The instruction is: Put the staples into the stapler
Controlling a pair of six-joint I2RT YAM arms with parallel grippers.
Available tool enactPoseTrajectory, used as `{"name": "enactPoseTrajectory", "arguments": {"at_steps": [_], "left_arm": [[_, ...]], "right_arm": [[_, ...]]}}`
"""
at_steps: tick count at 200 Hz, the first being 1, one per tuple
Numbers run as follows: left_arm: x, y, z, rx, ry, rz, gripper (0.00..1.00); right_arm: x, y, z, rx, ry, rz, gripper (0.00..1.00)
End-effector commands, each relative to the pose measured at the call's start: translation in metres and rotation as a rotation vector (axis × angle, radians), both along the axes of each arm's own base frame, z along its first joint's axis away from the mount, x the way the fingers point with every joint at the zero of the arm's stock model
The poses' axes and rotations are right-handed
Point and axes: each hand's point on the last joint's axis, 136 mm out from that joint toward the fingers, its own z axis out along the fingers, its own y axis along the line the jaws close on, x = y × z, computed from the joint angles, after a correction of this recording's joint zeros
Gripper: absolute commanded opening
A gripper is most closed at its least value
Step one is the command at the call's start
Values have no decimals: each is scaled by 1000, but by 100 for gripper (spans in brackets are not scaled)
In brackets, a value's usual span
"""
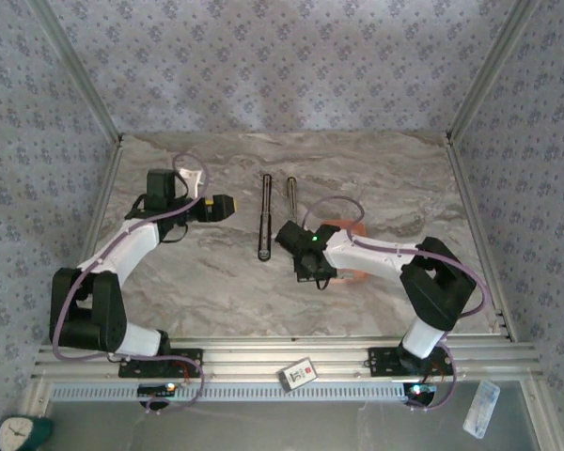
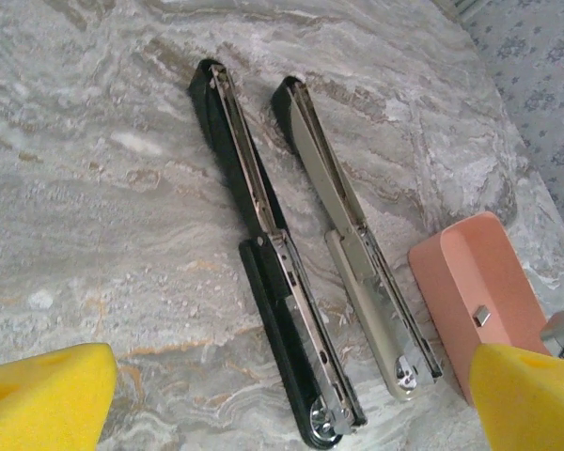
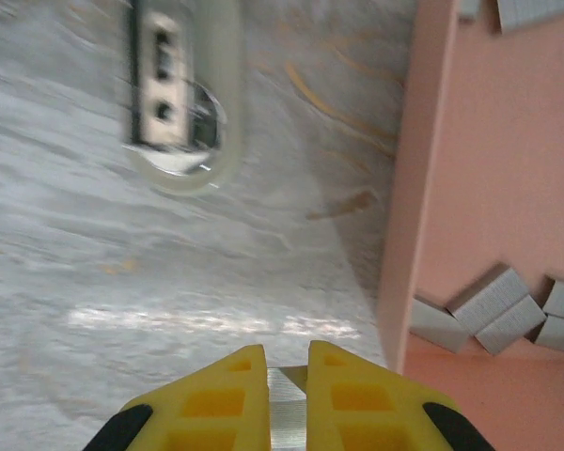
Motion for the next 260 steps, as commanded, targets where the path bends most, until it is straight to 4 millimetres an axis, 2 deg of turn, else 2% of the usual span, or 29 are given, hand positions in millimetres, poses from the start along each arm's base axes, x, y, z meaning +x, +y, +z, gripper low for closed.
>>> {"name": "enactPoseTrajectory", "arguments": {"at_steps": [1, 49, 65, 85, 108, 140, 183, 208, 260], "left_arm": [[-8, 2, -3, 3, 18, 22, 96], [-9, 5, 1, 17, 4, 39, 96], [-11, 6, 1, 21, 6, 41, 96], [-13, 8, 1, 26, 7, 57, 96], [-20, 17, -1, 57, 39, 104, 96], [-36, 31, -3, 97, 41, 171, 97], [-50, 41, -8, 129, 21, 206, 97], [-53, 43, -9, 140, 36, 210, 97], [-49, 42, 11, 206, -19, 135, 97]], "right_arm": [[4, -1, -1, 37, 7, -25, 13], [5, -36, 0, -31, 15, -39, 13], [5, -50, 4, -57, 17, -52, 13], [6, -56, 14, -74, -16, -55, 13], [0, -47, 22, -63, -37, -33, 13], [-12, -20, 24, -42, -48, 21, 14], [-22, 2, 2, -41, -5, 64, 14], [-27, 7, -9, -33, 24, 68, 14], [-34, 7, -19, -35, 68, 82, 18]]}}
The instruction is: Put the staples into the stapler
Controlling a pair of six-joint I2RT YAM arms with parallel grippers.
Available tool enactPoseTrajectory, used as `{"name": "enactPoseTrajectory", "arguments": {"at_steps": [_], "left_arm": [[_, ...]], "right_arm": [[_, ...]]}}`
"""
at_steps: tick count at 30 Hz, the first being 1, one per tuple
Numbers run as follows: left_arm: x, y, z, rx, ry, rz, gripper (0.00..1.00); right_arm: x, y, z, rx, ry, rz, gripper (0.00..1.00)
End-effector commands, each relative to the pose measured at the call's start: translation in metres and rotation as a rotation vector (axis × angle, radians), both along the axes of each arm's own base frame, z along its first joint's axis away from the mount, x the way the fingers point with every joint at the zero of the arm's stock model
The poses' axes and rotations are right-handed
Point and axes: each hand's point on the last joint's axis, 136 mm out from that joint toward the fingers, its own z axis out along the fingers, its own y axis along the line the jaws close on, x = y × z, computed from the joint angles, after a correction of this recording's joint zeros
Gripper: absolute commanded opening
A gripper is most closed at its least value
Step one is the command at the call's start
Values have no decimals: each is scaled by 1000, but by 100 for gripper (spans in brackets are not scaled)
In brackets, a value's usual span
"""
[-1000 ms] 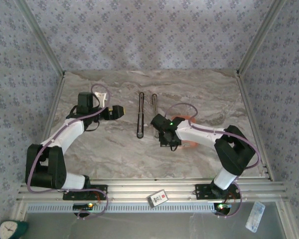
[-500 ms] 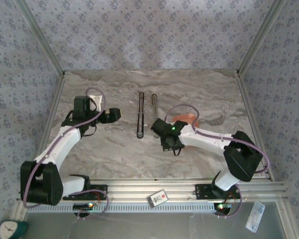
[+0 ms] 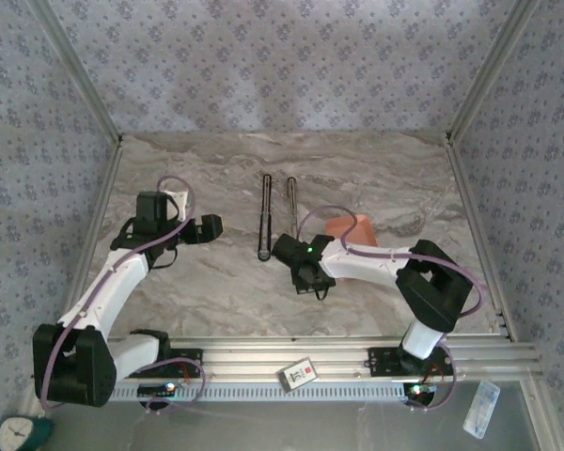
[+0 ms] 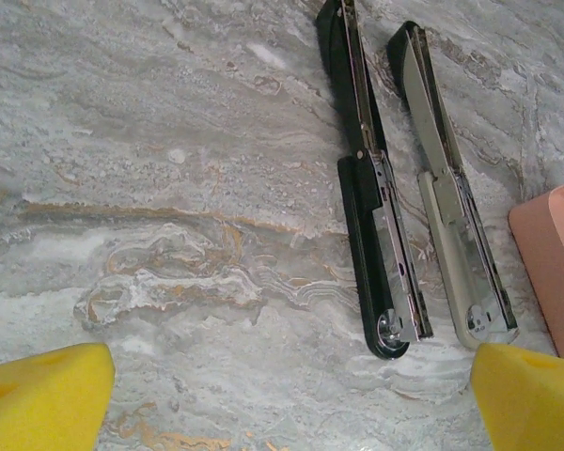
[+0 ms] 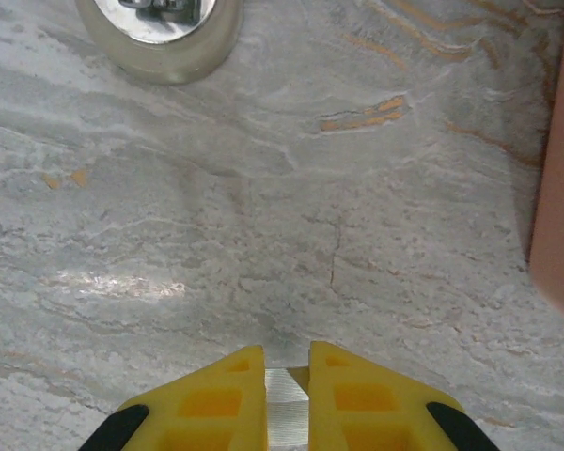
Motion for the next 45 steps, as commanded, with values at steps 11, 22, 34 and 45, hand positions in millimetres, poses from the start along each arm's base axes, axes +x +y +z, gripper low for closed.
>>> {"name": "enactPoseTrajectory", "arguments": {"at_steps": [11, 22, 34, 45], "left_arm": [[3, -1, 3, 98, -82, -102, 98], [6, -1, 3, 99, -85, -101, 98], [8, -1, 0, 98, -77, -99, 98], [9, -3, -2, 90, -72, -104, 97]], "right_arm": [[-17, -4, 22, 33, 115, -25, 36], [-4, -2, 13, 47, 213, -46, 33], [-2, 1, -10, 56, 279, -29, 31], [-3, -3, -23, 46, 298, -30, 26]]}}
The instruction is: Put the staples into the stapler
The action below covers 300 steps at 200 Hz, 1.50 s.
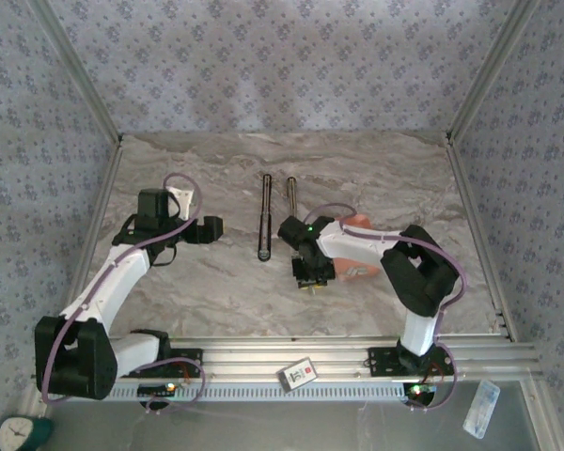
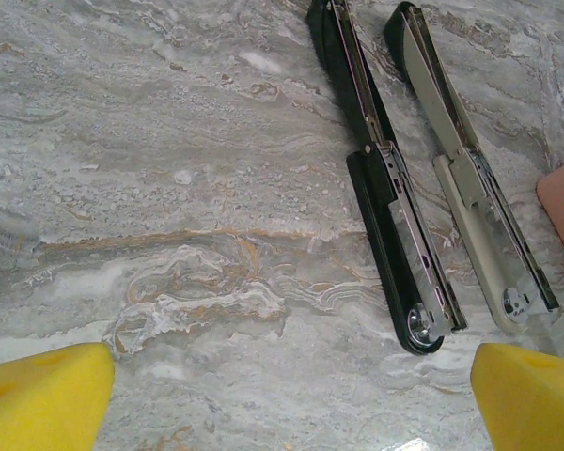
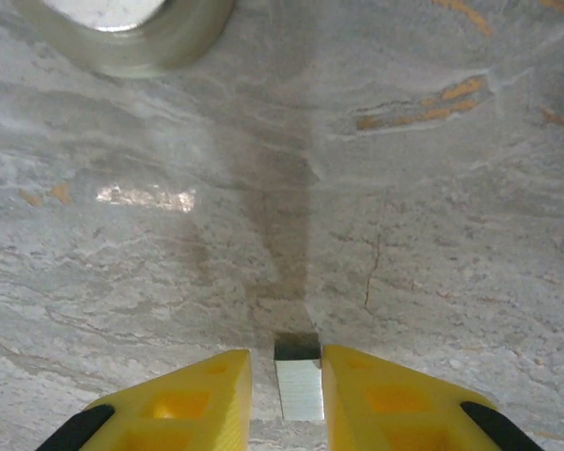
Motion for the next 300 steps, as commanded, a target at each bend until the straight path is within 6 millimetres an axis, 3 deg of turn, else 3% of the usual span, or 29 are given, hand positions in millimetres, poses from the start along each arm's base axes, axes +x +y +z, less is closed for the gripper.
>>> {"name": "enactPoseTrajectory", "arguments": {"at_steps": [1, 100, 177, 204, 245, 270, 281, 284, 300], "left_arm": [[3, -3, 4, -1, -22, -16, 97], [1, -3, 6, -5, -27, -14, 97], [2, -4, 5, -9, -25, -17, 97], [2, -4, 3, -11, -20, -18, 97], [6, -8, 1, -44, -14, -13, 97], [17, -13, 13, -70, -27, -17, 98], [24, -13, 20, -60, -46, -26, 98], [26, -14, 23, -56, -53, -30, 98], [38, -15, 32, -24, -87, -61, 98]], "right_arm": [[-7, -8, -11, -36, 40, 15, 26], [-14, -14, -19, -56, 63, 2, 26], [-14, -13, -18, -37, 39, -23, 18], [-1, -10, -4, -16, -40, -44, 17], [35, 1, 35, 23, -259, -86, 16], [58, 9, 61, 41, -386, -109, 16], [59, 8, 62, 21, -407, -106, 16], [66, 15, 74, 41, -436, -106, 16], [74, 18, 81, 29, -488, -95, 16]]}}
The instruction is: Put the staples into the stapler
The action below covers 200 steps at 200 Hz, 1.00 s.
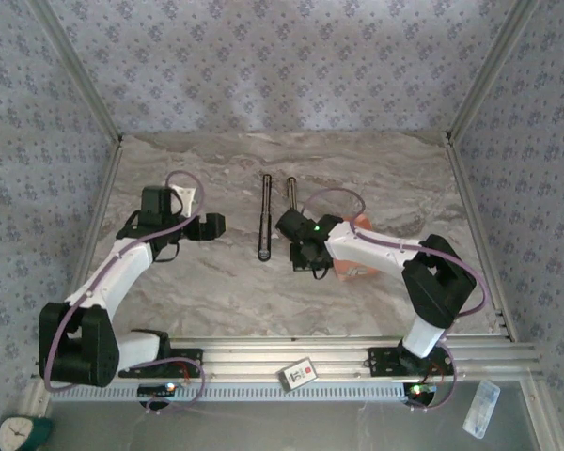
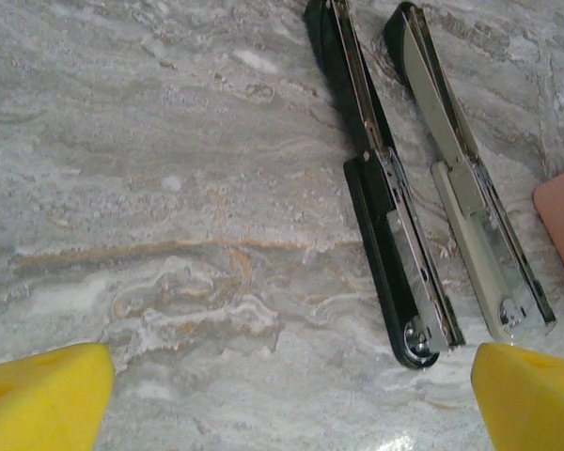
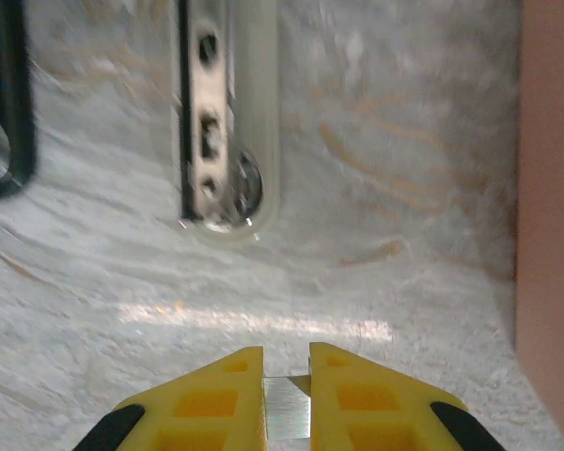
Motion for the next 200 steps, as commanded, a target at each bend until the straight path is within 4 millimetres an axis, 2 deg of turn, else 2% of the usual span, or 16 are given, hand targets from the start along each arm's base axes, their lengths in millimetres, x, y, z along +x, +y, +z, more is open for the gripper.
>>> {"name": "enactPoseTrajectory", "arguments": {"at_steps": [1, 25, 51, 95, 187, 200], "left_arm": [[24, -9, 36, 3, -109, -57, 98], [34, -12, 32, 38, -125, -104, 98], [36, -15, 18, 35, -117, -124, 98], [36, -13, 0, 37, -91, -111, 98], [38, -12, -4, 50, -84, -104, 98], [38, -12, -4, 48, -84, -104, 98]], "right_arm": [[23, 5, 30, -11, -150, -30, 16], [33, 11, 30, -6, -186, -12, 16], [43, 14, 28, -16, -189, -5, 15], [46, 18, 19, -21, -181, -7, 15], [52, 18, 6, -35, -162, 4, 14], [56, 24, 8, -13, -178, 7, 14]]}}
